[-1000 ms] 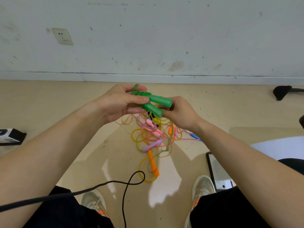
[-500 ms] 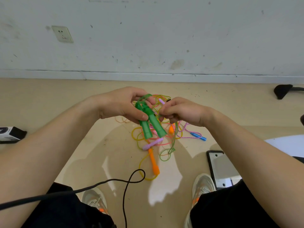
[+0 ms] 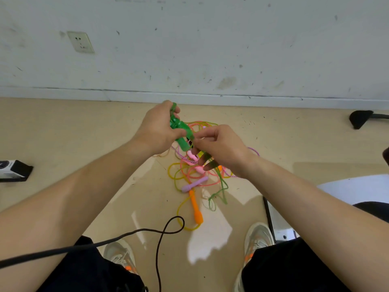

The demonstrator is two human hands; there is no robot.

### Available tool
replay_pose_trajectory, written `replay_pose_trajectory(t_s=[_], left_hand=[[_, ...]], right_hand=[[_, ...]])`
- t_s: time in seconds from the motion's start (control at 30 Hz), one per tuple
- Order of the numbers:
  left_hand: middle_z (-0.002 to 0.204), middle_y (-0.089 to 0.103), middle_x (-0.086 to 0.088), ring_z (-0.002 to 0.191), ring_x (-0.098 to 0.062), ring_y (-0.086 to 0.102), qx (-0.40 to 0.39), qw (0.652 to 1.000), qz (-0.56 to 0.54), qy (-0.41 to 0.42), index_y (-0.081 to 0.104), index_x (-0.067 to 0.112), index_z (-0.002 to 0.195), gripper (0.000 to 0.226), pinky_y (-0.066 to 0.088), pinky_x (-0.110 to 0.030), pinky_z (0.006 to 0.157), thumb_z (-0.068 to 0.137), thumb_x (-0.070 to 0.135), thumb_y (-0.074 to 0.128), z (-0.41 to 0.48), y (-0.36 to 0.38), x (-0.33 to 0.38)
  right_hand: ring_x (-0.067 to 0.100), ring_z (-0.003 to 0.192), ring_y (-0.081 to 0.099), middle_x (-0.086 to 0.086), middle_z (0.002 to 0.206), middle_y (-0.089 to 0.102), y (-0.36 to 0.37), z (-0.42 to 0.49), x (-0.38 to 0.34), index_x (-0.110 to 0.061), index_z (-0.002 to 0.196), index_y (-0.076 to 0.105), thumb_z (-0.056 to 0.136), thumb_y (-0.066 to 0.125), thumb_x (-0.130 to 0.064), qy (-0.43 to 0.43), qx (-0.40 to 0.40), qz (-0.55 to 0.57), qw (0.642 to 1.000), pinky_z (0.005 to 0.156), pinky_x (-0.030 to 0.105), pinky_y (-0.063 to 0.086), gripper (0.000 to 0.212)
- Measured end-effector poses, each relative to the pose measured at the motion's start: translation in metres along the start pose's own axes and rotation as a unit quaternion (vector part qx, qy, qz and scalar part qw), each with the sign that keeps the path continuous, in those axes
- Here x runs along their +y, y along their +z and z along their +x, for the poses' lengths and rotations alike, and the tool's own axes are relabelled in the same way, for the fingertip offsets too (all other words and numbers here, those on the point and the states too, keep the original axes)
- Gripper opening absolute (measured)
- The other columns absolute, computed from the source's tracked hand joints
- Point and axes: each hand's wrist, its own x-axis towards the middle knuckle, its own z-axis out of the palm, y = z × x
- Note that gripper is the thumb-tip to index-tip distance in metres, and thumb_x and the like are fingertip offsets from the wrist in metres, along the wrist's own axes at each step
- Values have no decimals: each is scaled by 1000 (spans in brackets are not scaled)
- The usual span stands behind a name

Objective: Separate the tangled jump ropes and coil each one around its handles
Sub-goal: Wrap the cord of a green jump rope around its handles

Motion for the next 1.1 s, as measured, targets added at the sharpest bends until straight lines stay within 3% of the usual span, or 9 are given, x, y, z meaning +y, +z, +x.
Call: replay_pose_trajectory(t_s=[0.1,0.23,0.37,0.63,0.73,0.8,0.9,1.0,1.1], left_hand=[[110,57,-6,98,-28,65,41,989,-128,-59,54,7,119,48,61,-42,76,79,7,81,-2,5,2],[115,52,-13,85,-24,65,43,938,-301,-165,50,3,121,43,59,-23,54,86,2,74,-4,5,8],[116,54,-15,77,-23,68,42,886,-394,-243,50,-1,124,49,58,-23,53,83,3,77,-5,5,10],[118,60,-19,71,-22,73,39,852,-447,-270,50,-3,119,47,61,-28,57,81,0,78,-5,8,8],[124,59,-21,78,-26,73,57,863,-428,-262,52,0,114,45,61,-28,58,79,-1,79,-3,7,8],[124,59,-20,82,-27,72,71,869,-421,-250,54,2,112,43,60,-26,57,78,1,81,-1,5,8],[124,61,-19,83,-24,74,79,865,-437,-233,56,4,113,43,61,-27,61,78,2,81,3,-1,9],[121,63,-18,83,-24,75,51,865,-452,-213,57,3,117,44,60,-27,65,79,3,80,4,-6,10],[111,63,-18,82,-27,74,3,861,-475,-183,57,1,115,39,61,-31,67,81,-1,76,0,-6,16]], right_hand=[[16,50,65,7,79,73,12,-4,5,-14,117,63,96,56,-12,-95,55,-149,983,53,34,58,22],[26,71,58,3,85,62,21,-3,19,-16,119,58,95,54,-17,-206,125,-499,833,55,35,46,25],[17,57,60,-1,86,62,28,-7,26,-8,127,58,46,95,-45,-192,136,-669,705,41,24,21,96],[17,60,57,4,86,62,43,-15,39,3,129,61,74,70,-25,-286,222,-708,606,42,28,24,63],[23,73,64,9,101,62,43,-17,35,3,139,50,71,81,-27,-250,180,-673,673,47,29,27,80],[29,89,63,11,116,58,44,-15,32,-5,146,39,88,64,-11,-210,133,-531,810,55,33,35,63],[21,78,66,7,90,69,38,-9,30,-13,129,51,102,49,-24,-87,80,-208,971,67,35,48,29],[19,74,66,7,81,72,29,-6,22,-16,114,62,105,41,-38,20,-29,78,996,79,37,50,32],[20,86,63,5,89,70,20,-3,17,-17,107,67,107,38,-34,4,-95,175,980,87,39,42,34]])
